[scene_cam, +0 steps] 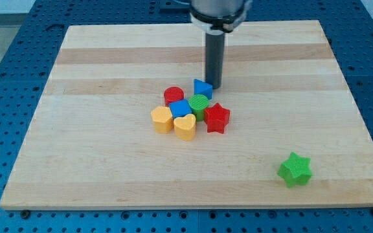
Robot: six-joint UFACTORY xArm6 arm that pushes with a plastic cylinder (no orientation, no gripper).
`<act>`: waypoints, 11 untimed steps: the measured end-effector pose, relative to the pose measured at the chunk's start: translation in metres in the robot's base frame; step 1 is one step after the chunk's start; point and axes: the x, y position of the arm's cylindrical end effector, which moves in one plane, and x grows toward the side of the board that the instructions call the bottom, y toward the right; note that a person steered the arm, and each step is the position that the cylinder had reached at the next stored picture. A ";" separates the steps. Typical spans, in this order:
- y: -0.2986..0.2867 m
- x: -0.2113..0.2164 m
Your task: Slide the green star towards left
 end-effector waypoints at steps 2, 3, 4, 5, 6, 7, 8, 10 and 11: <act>0.154 0.007; 0.217 0.050; 0.223 0.097; 0.211 0.129; 0.210 0.159; 0.192 0.178; 0.148 0.189; 0.027 0.192; -0.040 0.192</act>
